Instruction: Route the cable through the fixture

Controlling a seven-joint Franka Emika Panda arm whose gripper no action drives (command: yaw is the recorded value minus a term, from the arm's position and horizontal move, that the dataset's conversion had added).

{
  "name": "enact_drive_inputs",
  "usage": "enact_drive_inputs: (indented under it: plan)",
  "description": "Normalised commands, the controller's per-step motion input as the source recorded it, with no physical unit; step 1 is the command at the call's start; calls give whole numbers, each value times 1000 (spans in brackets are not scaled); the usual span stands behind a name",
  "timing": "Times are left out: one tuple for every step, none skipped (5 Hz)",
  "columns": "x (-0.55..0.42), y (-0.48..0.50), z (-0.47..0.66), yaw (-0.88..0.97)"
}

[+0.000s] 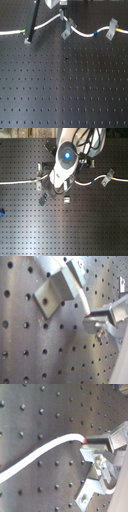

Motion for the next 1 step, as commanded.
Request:
enact_drive_inputs:
  plan:
    - [-41,17,438,0]
